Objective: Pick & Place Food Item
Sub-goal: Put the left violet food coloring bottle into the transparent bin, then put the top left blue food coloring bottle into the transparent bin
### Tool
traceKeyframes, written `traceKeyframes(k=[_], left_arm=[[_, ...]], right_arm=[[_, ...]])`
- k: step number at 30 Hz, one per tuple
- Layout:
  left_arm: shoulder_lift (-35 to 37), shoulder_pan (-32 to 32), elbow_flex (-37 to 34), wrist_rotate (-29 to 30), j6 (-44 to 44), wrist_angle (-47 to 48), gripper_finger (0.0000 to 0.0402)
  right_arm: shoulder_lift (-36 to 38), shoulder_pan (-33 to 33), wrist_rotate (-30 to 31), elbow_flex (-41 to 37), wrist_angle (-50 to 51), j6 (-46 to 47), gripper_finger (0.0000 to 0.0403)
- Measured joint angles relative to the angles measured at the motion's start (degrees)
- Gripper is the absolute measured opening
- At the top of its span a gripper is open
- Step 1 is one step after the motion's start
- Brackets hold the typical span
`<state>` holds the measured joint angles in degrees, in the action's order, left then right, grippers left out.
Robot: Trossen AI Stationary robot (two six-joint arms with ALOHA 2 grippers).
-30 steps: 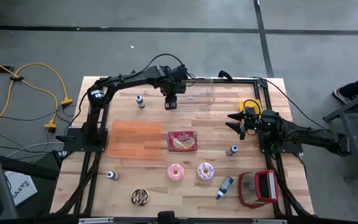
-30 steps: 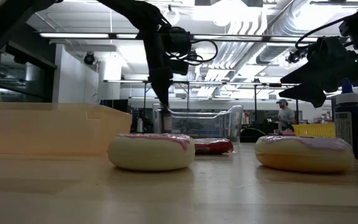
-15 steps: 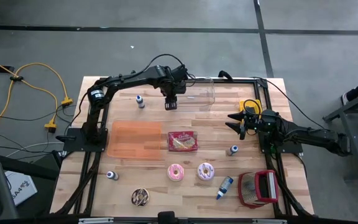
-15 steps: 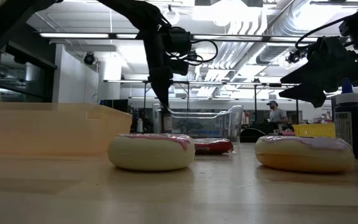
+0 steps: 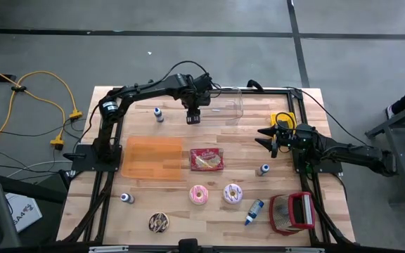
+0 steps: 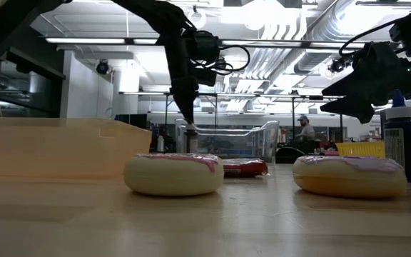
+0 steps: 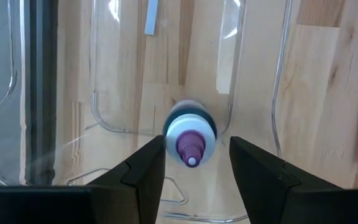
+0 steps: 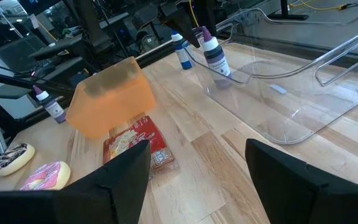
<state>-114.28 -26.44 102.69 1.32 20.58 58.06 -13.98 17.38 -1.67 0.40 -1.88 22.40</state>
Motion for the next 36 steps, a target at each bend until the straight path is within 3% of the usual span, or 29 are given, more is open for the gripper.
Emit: traceKeyframes(k=[36], left_arm=[[0.05, 0.00, 1.91, -1.04, 1.98, -6.75, 0.0173]], right_arm=[[0.00, -0.01, 0.00, 0.00, -0.01, -0.01, 0.0250]])
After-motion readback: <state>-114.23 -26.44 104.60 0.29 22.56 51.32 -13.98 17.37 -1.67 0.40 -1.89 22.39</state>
